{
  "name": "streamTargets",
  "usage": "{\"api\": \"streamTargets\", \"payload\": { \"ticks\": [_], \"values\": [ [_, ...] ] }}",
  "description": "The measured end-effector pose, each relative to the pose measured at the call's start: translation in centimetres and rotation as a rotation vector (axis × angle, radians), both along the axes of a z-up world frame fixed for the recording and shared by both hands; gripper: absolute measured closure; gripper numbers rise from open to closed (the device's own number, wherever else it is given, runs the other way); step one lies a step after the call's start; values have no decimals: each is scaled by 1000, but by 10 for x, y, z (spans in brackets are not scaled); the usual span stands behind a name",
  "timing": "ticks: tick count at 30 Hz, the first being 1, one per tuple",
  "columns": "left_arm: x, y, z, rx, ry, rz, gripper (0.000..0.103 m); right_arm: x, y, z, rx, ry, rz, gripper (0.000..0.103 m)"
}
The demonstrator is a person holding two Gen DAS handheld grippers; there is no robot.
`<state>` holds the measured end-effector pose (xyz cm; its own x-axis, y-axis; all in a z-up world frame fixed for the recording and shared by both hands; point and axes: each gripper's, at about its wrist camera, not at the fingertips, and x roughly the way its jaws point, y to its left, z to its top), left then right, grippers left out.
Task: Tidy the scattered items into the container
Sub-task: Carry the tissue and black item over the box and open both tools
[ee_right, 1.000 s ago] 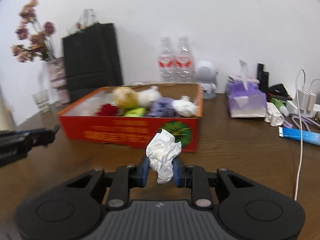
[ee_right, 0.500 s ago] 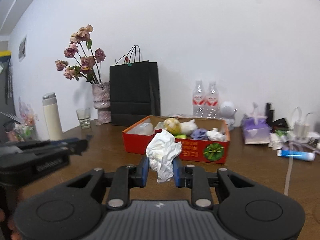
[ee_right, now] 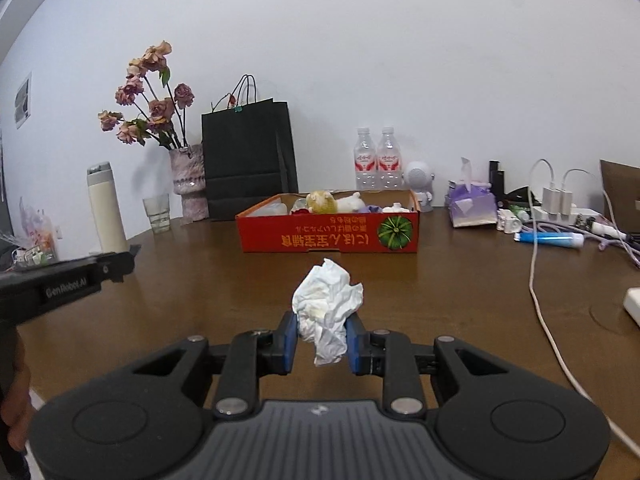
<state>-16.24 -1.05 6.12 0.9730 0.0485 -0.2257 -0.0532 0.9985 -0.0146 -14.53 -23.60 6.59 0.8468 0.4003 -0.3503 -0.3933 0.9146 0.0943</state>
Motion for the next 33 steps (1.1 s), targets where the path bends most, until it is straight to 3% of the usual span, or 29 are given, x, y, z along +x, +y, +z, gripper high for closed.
{"api": "streamTargets", "payload": {
  "ticks": [7, 16, 22, 28, 33],
  "values": [
    [-27, 7, -11, -11, 2, 1, 90, -30, 13, -13, 7, 10, 34, 79],
    [-57, 8, -11, -12, -36, 8, 90, -55, 30, -8, -22, -28, 89, 79],
    [-66, 7, -6, -8, -47, 10, 90, -60, 21, -5, 16, -35, 65, 79],
    [-58, 3, -10, -4, -32, -8, 90, -50, 9, -4, 25, -42, 29, 79],
    [-30, 9, -9, -53, 23, -12, 90, -31, 2, -5, 39, -26, -1, 79]
  ]
}}
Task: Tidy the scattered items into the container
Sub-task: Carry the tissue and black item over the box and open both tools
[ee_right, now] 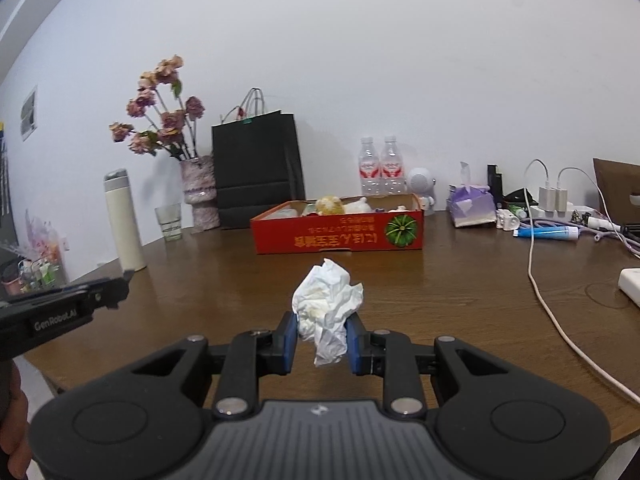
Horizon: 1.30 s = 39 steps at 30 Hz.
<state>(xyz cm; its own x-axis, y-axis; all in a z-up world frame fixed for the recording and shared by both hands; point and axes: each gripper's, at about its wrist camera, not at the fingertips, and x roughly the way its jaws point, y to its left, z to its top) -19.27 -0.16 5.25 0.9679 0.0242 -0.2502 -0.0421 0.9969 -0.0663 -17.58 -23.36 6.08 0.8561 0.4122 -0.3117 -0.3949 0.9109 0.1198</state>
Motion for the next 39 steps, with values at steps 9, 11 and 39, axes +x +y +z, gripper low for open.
{"api": "streamTargets", "payload": {
  "ticks": [9, 11, 39],
  "values": [
    [65, -3, 29, 8, -27, -37, 90, 55, 3, 14, -4, -9, 2, 79],
    [82, -4, 37, 3, -31, -51, 90, 72, 5, 23, -3, -20, 7, 79],
    [492, -11, 49, -222, 655, -233, 90, 490, 71, 71, -124, 662, 83, 78]
  ]
}}
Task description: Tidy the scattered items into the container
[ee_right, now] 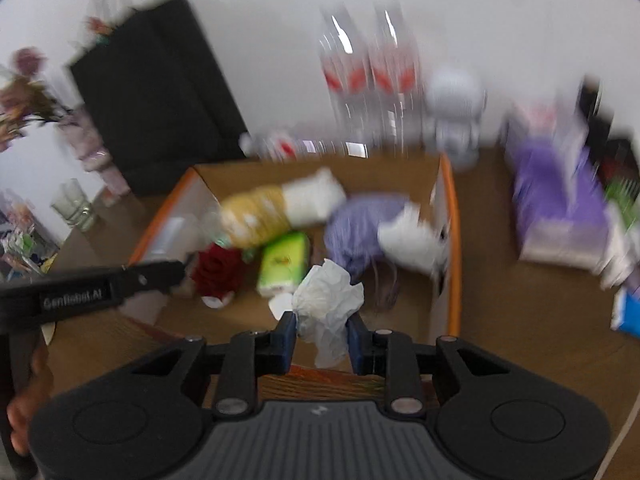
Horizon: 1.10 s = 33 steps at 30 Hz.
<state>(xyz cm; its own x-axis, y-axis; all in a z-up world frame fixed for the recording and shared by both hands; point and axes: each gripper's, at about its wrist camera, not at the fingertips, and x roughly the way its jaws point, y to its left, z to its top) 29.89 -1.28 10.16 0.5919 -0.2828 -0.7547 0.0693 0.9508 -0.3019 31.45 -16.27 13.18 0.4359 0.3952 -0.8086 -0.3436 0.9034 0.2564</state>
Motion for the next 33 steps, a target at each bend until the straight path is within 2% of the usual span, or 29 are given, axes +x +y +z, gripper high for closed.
{"api": "streamTargets", "payload": {
  "ticks": [5, 6, 7, 8, 9, 10, 11, 12, 14, 17, 20, 26, 28, 33],
  "values": [
    [26, -6, -28, 40, 100, 3, 88, 34, 13, -31, -74, 121, -5, 75],
    [26, -6, -31, 41, 108, -5, 82, 37, 16, -35, -92, 136, -6, 74],
    [28, -6, -33, 43, 114, -16, 76, 39, 18, -38, -105, 147, -11, 68],
    [27, -7, -35, 45, 116, -28, 62, 39, 19, -40, -114, 156, -15, 56],
    [27, -7, -35, 46, 111, -33, 54, 40, 20, -42, -115, 164, -18, 51],
    [25, -6, -33, 53, 106, -35, 51, 41, 21, -43, -110, 172, -17, 44],
    [24, -4, -32, 63, 106, -38, 48, 42, 21, -43, -106, 181, -16, 42],
    [23, -2, -30, 71, 107, -34, 40, 42, 22, -43, -106, 189, -17, 41],
    [21, 3, -25, 82, 112, -33, 27, 42, 22, -44, -122, 199, -21, 32],
    [17, 10, -20, 115, 108, -45, 25, 40, 20, -44, -126, 217, -25, 29],
    [14, 15, -22, 148, 146, -46, 24, 37, 18, -43, -133, 233, -17, 25],
    [6, 27, -25, 174, 187, -6, 34, 31, 20, -36, -144, 244, -17, 23],
    [2, 28, -24, 201, 178, -7, 34, 27, 21, -35, -153, 251, -13, 22],
    [-2, 29, -23, 204, 188, -7, 34, 24, 17, -34, -156, 266, -22, 20]
  ]
}}
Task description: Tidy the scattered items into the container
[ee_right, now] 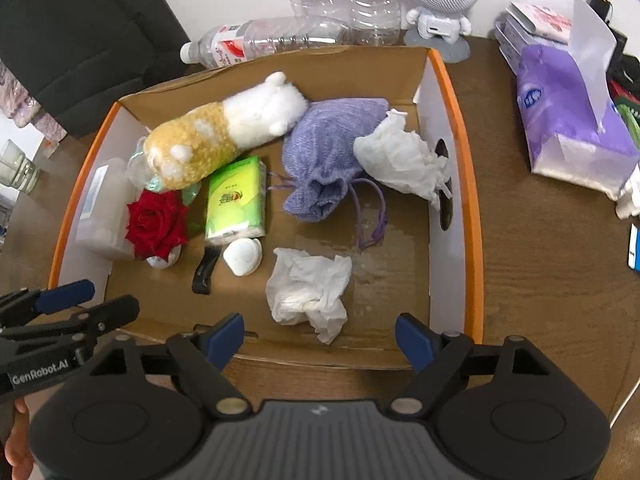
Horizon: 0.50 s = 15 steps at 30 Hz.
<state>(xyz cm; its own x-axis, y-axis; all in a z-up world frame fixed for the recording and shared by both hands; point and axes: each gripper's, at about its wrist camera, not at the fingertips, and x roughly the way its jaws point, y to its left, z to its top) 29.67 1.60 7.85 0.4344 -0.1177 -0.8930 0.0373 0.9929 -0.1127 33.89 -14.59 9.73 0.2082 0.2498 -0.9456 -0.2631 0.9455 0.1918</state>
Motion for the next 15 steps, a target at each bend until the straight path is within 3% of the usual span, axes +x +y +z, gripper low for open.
{"api": "streamTargets", "payload": {
  "ticks": [10, 15],
  "values": [
    [-14, 4, 19, 28, -40, 28, 28, -3, -1, 15, 5, -22, -11, 19],
    [-32, 0, 47, 52, -80, 34, 16, -23, -2, 42, 12, -62, 3, 19]
  ]
}}
